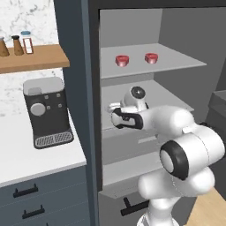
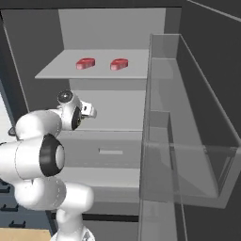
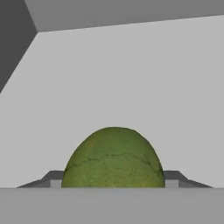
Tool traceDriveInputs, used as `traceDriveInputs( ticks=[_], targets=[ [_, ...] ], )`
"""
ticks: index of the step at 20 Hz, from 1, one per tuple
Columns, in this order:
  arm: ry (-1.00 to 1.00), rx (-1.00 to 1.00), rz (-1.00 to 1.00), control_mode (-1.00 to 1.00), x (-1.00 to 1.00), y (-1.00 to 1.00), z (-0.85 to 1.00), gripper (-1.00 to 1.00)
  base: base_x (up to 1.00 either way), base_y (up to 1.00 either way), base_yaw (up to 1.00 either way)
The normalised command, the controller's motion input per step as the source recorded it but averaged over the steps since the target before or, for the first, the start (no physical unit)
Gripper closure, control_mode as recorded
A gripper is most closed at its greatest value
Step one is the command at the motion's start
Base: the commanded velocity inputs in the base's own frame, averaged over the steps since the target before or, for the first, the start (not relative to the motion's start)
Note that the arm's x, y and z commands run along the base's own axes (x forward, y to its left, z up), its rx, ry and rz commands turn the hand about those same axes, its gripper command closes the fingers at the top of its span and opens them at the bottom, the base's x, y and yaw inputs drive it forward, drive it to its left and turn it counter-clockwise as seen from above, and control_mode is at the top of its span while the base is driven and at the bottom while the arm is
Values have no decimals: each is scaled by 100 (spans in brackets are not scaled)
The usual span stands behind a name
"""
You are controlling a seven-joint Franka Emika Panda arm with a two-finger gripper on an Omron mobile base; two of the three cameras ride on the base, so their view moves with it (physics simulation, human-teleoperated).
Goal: Place one lime and one steak in each tupperware on the nearby counter, to pack two identical lunches.
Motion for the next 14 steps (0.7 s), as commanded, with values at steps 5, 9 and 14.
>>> traceDriveInputs(
  ticks=[5, 9, 14],
  targets=[
    [-10, 0, -2, -100, -100, -36, 93, 100, 0, 0, 0],
    [1, 0, -7, -100, -100, -18, 100, 100, 0, 0, 0],
    [31, 2, -9, -100, -100, -34, 87, 100, 0, 0, 0]
  ],
)
